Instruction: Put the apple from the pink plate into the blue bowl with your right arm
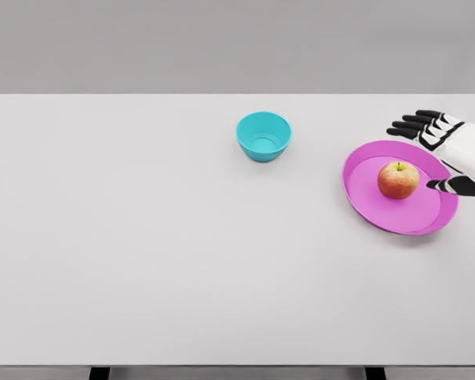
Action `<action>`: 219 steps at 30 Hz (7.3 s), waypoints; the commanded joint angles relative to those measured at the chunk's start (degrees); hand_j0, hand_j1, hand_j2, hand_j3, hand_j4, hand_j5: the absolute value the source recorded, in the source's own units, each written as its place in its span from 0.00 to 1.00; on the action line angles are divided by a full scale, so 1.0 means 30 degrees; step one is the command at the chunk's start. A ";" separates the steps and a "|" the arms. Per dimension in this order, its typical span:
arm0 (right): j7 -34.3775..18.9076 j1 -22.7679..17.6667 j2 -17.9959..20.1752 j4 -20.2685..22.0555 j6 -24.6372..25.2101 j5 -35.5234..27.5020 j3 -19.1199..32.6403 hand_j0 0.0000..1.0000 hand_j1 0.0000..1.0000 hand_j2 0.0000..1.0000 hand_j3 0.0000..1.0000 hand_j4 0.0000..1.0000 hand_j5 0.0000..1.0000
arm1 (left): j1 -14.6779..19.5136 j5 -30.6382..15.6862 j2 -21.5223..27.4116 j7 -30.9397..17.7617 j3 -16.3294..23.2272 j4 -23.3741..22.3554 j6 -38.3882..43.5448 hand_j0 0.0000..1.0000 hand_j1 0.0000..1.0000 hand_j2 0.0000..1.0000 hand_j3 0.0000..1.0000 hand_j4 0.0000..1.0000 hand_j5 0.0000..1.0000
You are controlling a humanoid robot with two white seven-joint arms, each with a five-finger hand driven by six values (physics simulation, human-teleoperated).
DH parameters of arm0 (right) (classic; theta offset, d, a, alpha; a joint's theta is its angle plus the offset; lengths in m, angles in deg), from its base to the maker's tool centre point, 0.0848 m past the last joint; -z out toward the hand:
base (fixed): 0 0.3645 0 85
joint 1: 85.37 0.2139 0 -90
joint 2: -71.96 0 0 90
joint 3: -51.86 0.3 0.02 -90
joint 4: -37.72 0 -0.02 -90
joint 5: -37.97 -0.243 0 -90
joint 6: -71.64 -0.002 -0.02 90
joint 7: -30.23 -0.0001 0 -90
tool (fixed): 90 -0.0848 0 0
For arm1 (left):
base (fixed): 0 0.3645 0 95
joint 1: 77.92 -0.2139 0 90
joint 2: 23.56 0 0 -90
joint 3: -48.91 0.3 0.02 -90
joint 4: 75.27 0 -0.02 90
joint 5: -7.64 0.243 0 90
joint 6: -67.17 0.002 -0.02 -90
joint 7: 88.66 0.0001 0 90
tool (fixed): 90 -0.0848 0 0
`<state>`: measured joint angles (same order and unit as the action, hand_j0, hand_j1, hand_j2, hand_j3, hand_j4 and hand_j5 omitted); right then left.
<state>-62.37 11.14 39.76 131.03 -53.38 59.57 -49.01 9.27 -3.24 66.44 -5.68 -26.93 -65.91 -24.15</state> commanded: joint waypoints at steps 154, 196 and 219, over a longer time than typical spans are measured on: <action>-1.0798 1.7549 -1.3465 -1.6630 0.0452 0.1967 -0.8596 0.52 0.52 0.52 0.52 0.52 0.52 | 0.0000 -0.0006 0.0001 -0.0004 -0.0001 0.0014 0.0029 1.00 1.00 1.00 1.00 1.00 1.00; -1.0798 1.8164 -1.5371 -1.7978 0.1126 0.3403 -0.8713 1.00 1.00 1.00 1.00 1.00 1.00 | 0.0000 -0.0006 0.0001 -0.0004 -0.0001 0.0015 0.0000 1.00 1.00 1.00 1.00 1.00 1.00; -1.0798 0.9260 -0.8047 -0.7316 0.0006 -0.0435 0.1452 1.00 1.00 1.00 1.00 1.00 1.00 | 0.0000 -0.0006 0.0001 -0.0004 -0.0001 0.0015 0.0000 1.00 1.00 1.00 1.00 1.00 1.00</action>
<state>-94.81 37.86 13.64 104.08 -53.60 59.95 -48.51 9.27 -3.23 66.44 -5.68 -26.94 -65.89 -24.15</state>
